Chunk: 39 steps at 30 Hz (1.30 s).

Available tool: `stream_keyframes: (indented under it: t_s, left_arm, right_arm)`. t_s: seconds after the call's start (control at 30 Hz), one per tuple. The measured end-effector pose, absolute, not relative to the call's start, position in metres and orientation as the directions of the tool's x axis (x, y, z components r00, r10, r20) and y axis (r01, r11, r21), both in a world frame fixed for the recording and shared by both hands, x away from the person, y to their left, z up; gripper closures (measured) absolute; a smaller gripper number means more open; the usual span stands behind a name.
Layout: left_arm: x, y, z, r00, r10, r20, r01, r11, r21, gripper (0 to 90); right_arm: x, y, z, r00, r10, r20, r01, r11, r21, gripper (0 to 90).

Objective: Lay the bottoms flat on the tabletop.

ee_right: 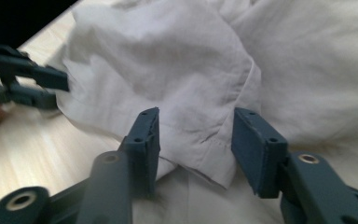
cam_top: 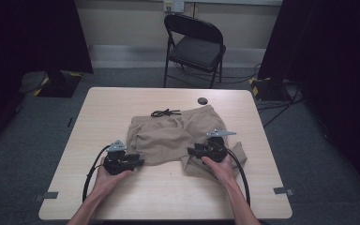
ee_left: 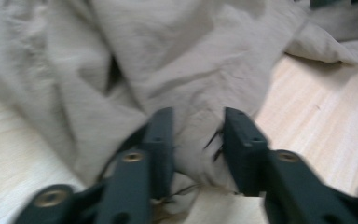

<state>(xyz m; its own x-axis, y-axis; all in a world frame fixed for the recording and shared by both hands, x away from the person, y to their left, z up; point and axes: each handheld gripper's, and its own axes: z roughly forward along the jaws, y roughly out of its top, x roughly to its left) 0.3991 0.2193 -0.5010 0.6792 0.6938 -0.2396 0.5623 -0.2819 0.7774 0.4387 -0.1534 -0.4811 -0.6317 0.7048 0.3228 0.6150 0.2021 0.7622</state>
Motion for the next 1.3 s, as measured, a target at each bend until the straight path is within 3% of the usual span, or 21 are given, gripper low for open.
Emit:
stream_keyframes:
  t_s: [0.13, 0.27, 0.3, 0.37, 0.4, 0.43, 0.47, 0.83, 1.3]
  left_arm:
    - [0.402, 0.223, -0.502, 0.663, 0.697, -0.271, 0.585, -0.257, 0.77, 80.8]
    - [0.404, 0.228, -0.503, 0.654, 0.685, -0.322, 0.605, -0.218, 0.766, 84.5]
    - [0.404, 0.23, -0.503, 0.657, 0.677, -0.332, 0.605, -0.211, 0.768, 84.6]
    - [0.404, 0.231, -0.503, 0.656, 0.671, -0.345, 0.609, -0.201, 0.767, 84.8]
    - [0.403, 0.233, -0.501, 0.655, 0.665, -0.359, 0.61, -0.185, 0.77, 85.0]
    - [0.403, 0.233, -0.501, 0.655, 0.665, -0.359, 0.61, -0.185, 0.77, 85.1]
    - [0.403, 0.237, -0.499, 0.651, 0.659, -0.376, 0.609, -0.158, 0.777, 85.1]
    - [0.393, 0.245, -0.483, 0.673, 0.612, -0.415, 0.584, -0.097, 0.806, 85.3]
    - [0.364, 0.245, -0.444, 0.75, 0.563, -0.346, 0.491, -0.125, 0.862, 85.5]
  right_arm:
    - [0.441, -0.151, -0.488, -0.615, 0.731, 0.295, 0.625, 0.225, 0.748, 48.0]
    - [0.443, -0.151, -0.493, -0.604, 0.739, 0.298, 0.638, 0.224, 0.737, 48.4]
    - [0.443, -0.15, -0.494, -0.615, 0.73, 0.297, 0.637, 0.238, 0.733, 59.5]
    - [0.442, -0.149, -0.494, -0.62, 0.727, 0.295, 0.633, 0.24, 0.736, 64.3]
    - [0.439, -0.148, -0.49, -0.64, 0.71, 0.294, 0.616, 0.245, 0.748, 76.8]
    - [0.439, -0.148, -0.49, -0.64, 0.71, 0.294, 0.616, 0.245, 0.748, 76.8]
    - [0.437, -0.148, -0.485, -0.647, 0.7, 0.303, 0.606, 0.231, 0.761, 82.8]
    - [0.422, -0.157, -0.455, -0.687, 0.657, 0.31, 0.547, 0.186, 0.816, 87.0]
    - [0.394, -0.165, -0.426, -0.707, 0.638, 0.305, 0.502, 0.149, 0.852, 87.4]
